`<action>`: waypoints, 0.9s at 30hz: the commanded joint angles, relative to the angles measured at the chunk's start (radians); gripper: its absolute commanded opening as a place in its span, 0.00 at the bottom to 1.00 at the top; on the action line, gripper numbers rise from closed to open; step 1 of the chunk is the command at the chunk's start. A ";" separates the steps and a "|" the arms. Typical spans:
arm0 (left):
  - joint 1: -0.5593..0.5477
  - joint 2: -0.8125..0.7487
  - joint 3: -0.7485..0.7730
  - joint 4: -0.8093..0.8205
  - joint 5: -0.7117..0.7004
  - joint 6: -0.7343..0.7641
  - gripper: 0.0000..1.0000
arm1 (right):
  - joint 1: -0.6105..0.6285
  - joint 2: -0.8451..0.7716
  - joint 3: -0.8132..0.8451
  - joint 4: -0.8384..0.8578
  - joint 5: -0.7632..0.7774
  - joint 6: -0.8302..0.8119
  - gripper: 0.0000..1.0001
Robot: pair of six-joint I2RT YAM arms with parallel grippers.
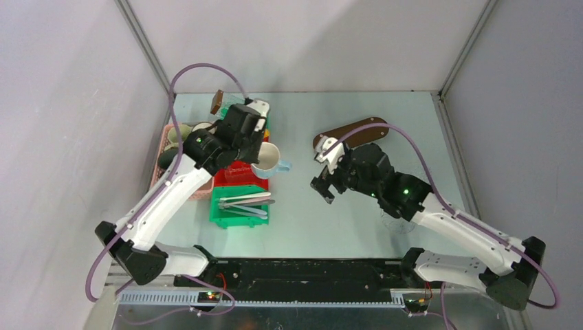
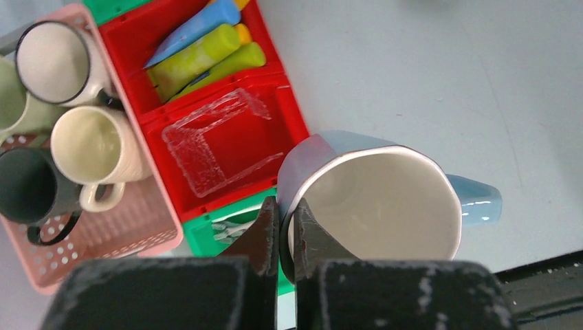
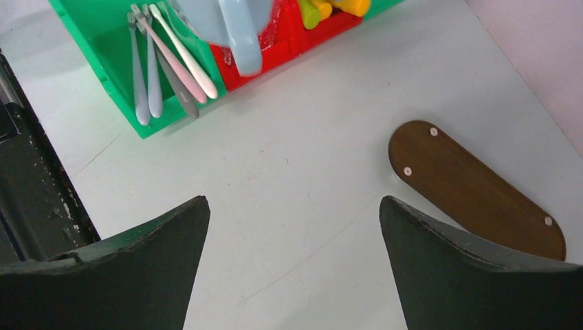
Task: Prepare toiletry sets of a toothbrush and toothpaste on the tray
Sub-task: Pick up the cup from the storage box.
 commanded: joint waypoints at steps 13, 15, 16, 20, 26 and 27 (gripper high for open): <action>-0.192 0.062 0.131 0.057 -0.019 -0.037 0.00 | 0.082 0.169 0.072 0.117 0.013 -0.039 0.85; -0.202 0.069 0.138 0.055 -0.021 -0.040 0.00 | 0.086 0.185 0.072 0.112 0.011 -0.038 0.82; -0.210 0.074 0.144 0.052 -0.021 -0.042 0.00 | 0.088 0.194 0.071 0.110 0.013 -0.038 0.80; -0.226 0.086 0.155 0.052 -0.018 -0.050 0.00 | 0.092 0.218 0.072 0.105 0.030 -0.040 0.76; -0.239 0.103 0.157 0.058 -0.002 -0.067 0.00 | 0.093 0.228 0.071 0.096 0.050 -0.054 0.63; -0.241 0.104 0.157 0.057 0.001 -0.071 0.00 | 0.092 0.227 0.071 0.093 0.049 -0.059 0.59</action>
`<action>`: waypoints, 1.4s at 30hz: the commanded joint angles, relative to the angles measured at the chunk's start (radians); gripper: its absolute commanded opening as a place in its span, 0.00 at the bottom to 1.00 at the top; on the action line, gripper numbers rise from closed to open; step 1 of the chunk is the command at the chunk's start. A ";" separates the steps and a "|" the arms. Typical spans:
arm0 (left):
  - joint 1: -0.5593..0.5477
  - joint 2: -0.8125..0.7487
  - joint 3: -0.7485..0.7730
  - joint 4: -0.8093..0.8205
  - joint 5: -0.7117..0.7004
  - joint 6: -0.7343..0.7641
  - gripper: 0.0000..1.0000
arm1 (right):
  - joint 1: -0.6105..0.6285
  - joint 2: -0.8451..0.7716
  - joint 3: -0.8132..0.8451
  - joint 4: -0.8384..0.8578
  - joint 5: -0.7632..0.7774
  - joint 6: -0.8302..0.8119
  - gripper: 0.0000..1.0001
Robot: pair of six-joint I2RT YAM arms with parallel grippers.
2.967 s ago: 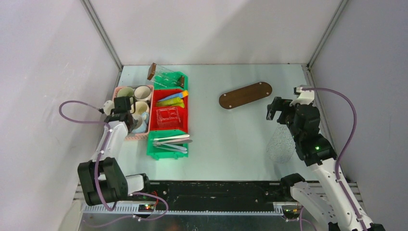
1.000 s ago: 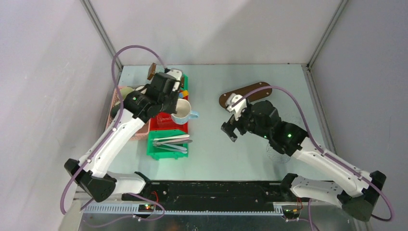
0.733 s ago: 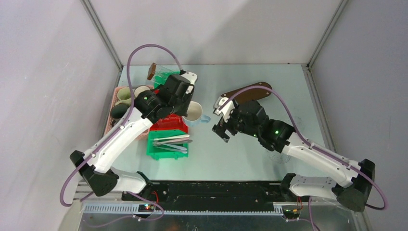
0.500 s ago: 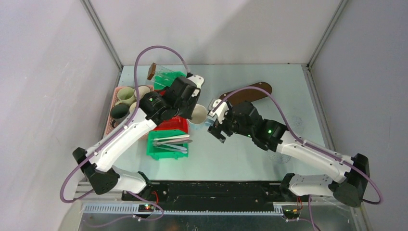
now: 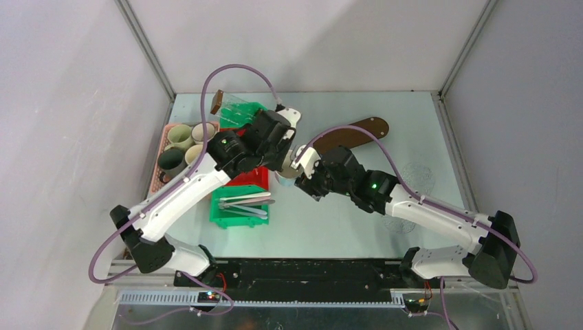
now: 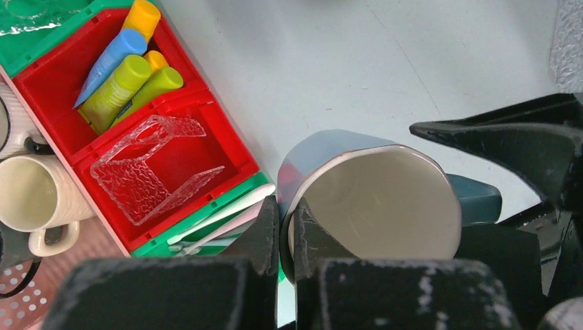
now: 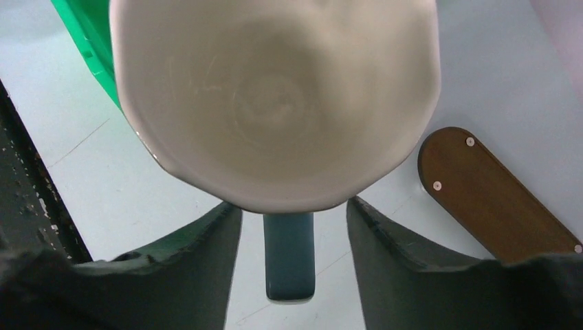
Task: Prepare toiletry sets of a toothbrush and toothpaste on the tray
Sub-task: Pick up the cup from the storage box, then place the cup on the tray.
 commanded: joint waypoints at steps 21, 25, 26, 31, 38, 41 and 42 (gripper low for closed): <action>0.008 -0.132 -0.015 0.131 -0.183 -0.110 0.69 | -0.112 -0.049 0.043 -0.039 -0.090 -0.012 0.00; 0.085 -0.282 -0.123 0.208 -0.187 -0.098 0.86 | -0.192 -0.045 0.043 -0.033 -0.092 0.002 0.00; 0.105 -0.307 -0.142 0.222 -0.185 -0.098 0.89 | -0.226 -0.044 0.043 -0.028 -0.088 0.005 0.00; 0.214 -0.522 -0.323 0.326 -0.208 -0.069 0.99 | -0.347 -0.038 0.041 -0.007 -0.077 0.028 0.00; 0.247 -0.799 -0.550 0.441 -0.323 -0.002 1.00 | -0.540 0.012 0.039 0.082 -0.074 0.008 0.00; 0.248 -0.909 -0.638 0.457 -0.356 0.016 1.00 | -0.607 0.048 0.039 0.123 -0.063 0.005 0.00; 0.247 -0.931 -0.659 0.473 -0.365 0.020 1.00 | -0.642 0.071 0.039 0.147 -0.065 0.005 0.00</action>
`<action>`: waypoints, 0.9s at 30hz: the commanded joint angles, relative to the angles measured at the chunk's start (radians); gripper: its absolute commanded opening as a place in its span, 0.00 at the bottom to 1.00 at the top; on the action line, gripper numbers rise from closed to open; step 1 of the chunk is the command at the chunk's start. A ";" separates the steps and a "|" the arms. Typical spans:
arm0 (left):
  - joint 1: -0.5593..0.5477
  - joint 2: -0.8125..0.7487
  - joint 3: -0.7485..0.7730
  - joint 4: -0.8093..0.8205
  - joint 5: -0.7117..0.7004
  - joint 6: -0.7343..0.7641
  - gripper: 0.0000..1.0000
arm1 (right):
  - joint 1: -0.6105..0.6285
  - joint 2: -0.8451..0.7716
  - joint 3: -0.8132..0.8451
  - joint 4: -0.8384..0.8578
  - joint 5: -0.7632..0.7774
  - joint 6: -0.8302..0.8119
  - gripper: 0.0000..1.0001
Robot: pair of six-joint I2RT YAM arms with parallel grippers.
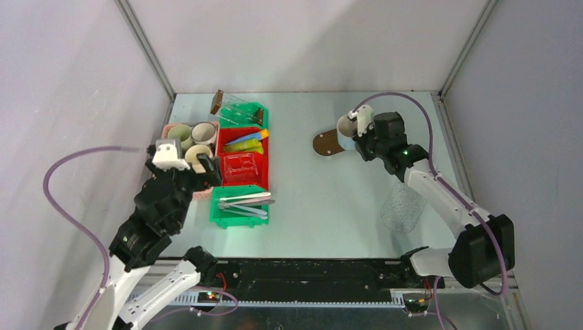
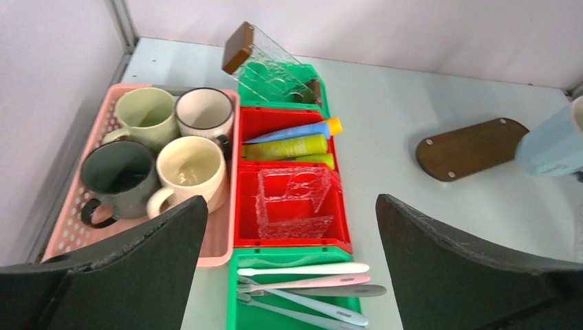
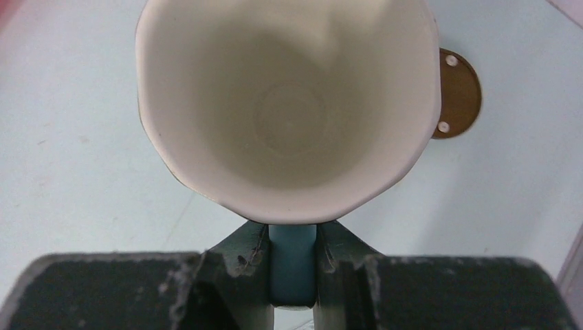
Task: Prepare toiletry sets of a toothbrush and toothpaste on the tray
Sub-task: Place the cup on the tray.
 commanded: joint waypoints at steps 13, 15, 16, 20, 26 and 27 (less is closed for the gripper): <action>0.009 -0.164 -0.192 0.066 -0.154 -0.101 1.00 | -0.345 0.249 0.041 0.487 -0.134 -0.040 0.00; 0.009 -0.151 -0.191 0.060 -0.153 -0.103 1.00 | -0.366 0.280 0.048 0.500 -0.143 -0.041 0.00; 0.009 -0.142 -0.185 0.057 -0.154 -0.103 1.00 | -0.371 0.289 0.053 0.502 -0.143 -0.043 0.00; 0.009 -0.122 -0.173 0.046 -0.166 -0.104 1.00 | -0.392 0.336 0.073 0.505 -0.143 -0.067 0.00; 0.008 -0.126 -0.181 0.059 -0.166 -0.101 1.00 | -0.395 0.394 0.109 0.517 -0.160 -0.084 0.00; 0.009 -0.126 -0.181 0.060 -0.166 -0.099 1.00 | -0.394 0.405 0.115 0.517 -0.162 -0.084 0.00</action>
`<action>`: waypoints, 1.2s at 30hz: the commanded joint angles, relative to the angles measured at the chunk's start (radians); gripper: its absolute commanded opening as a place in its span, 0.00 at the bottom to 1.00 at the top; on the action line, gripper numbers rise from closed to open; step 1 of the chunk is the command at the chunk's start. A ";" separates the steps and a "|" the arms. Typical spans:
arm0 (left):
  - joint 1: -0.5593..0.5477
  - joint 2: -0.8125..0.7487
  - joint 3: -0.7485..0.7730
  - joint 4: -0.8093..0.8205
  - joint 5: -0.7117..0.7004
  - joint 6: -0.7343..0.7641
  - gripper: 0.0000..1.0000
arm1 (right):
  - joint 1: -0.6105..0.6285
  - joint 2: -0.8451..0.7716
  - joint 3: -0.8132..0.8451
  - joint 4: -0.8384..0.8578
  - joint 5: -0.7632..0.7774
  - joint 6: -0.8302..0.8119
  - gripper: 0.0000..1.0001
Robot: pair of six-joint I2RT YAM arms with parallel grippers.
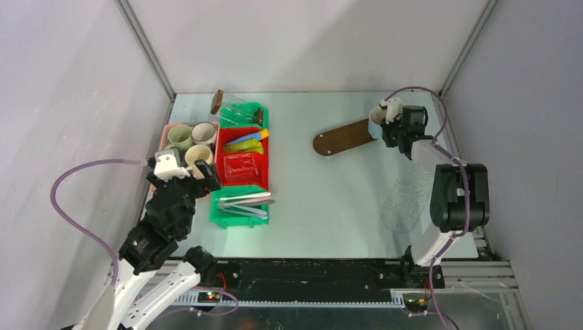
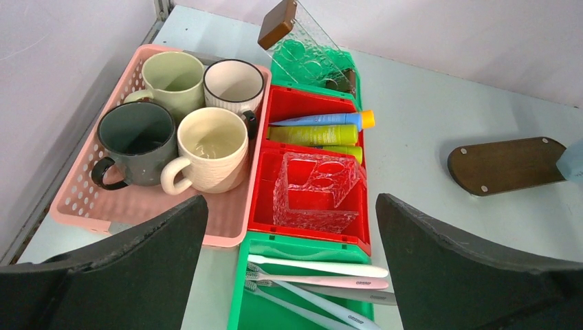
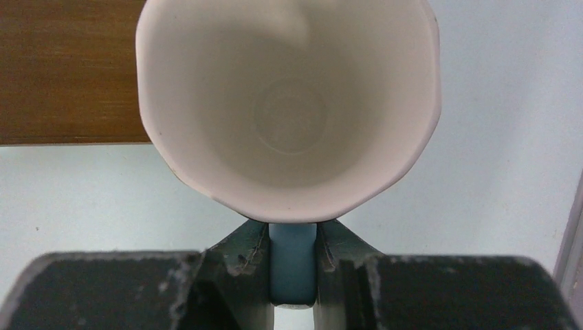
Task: Prepare toiletry sets of a toothbrush and toothpaste on the tray
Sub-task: Place the cup on the tray.
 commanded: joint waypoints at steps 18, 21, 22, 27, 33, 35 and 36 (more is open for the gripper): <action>0.006 0.035 0.008 0.024 -0.040 0.018 1.00 | -0.001 0.142 0.211 0.136 -0.034 -0.005 0.00; 0.006 0.040 0.007 0.030 -0.043 0.017 1.00 | -0.001 0.143 0.215 0.114 -0.040 -0.001 0.00; 0.005 0.041 0.006 0.031 -0.042 0.016 1.00 | -0.001 0.142 0.220 0.097 -0.040 0.000 0.00; 0.006 0.047 0.004 0.036 -0.040 0.010 1.00 | 0.000 0.140 0.226 0.059 -0.033 -0.002 0.00; 0.006 0.051 0.001 0.036 -0.038 -0.002 1.00 | -0.001 0.156 0.227 0.052 -0.022 0.011 0.08; 0.006 0.050 0.001 0.033 -0.036 -0.007 1.00 | -0.001 0.163 0.227 0.055 -0.017 0.029 0.11; 0.007 0.050 0.002 0.032 -0.037 -0.010 1.00 | 0.000 0.163 0.227 0.056 -0.008 0.035 0.13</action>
